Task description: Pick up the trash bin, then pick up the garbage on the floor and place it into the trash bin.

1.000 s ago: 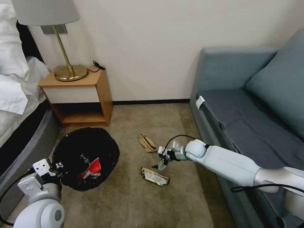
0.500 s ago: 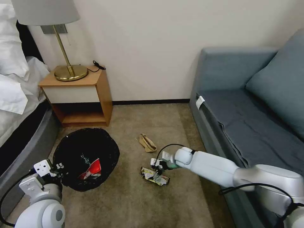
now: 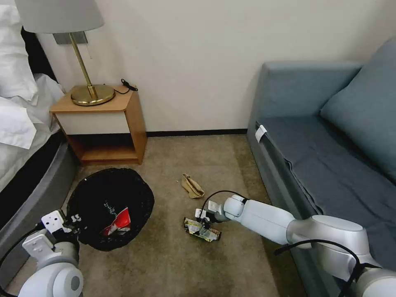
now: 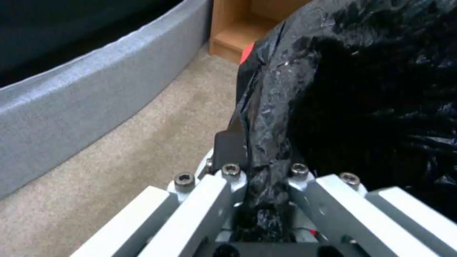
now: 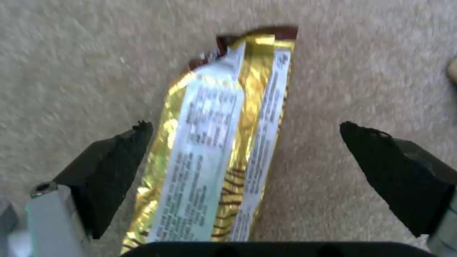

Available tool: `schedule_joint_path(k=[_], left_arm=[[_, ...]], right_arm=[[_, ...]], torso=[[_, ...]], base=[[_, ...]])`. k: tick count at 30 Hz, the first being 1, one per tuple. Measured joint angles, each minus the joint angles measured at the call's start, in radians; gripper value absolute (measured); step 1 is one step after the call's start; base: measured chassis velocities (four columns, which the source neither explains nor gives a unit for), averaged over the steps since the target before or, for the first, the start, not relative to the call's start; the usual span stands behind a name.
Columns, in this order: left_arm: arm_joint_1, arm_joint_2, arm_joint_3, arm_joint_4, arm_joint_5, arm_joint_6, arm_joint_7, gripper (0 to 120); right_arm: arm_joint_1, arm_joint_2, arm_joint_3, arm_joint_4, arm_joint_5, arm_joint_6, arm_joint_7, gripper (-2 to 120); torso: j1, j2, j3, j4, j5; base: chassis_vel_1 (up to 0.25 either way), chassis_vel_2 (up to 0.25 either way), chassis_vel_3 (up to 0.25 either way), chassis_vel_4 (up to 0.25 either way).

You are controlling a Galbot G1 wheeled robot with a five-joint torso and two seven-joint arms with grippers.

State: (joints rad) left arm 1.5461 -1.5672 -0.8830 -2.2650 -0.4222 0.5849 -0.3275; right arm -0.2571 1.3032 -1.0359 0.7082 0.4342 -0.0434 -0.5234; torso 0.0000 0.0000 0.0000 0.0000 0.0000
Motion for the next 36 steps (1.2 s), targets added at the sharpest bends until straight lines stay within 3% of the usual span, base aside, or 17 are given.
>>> schedule_joint_path(k=[13, 36], left_arm=[[-0.006, -0.001, 0.003, 0.009, 0.0, -0.001, 0.0, 3], [-0.016, 0.001, 0.009, 0.015, 0.006, 0.001, -0.003, 3]], right_arm=[[-0.031, 0.046, 0.066, -0.141, -0.074, 0.077, 0.004, 100], [-0.032, 0.008, 0.039, -0.04, -0.018, 0.064, 0.016, 100]], torso=[[0.0, 0.0, 0.0, 0.0, 0.0001], [0.0, 0.0, 0.0, 0.0001, 0.0]], base=[[0.0, 0.0, 0.0, 0.0], [0.0, 0.0, 0.0, 0.0]])
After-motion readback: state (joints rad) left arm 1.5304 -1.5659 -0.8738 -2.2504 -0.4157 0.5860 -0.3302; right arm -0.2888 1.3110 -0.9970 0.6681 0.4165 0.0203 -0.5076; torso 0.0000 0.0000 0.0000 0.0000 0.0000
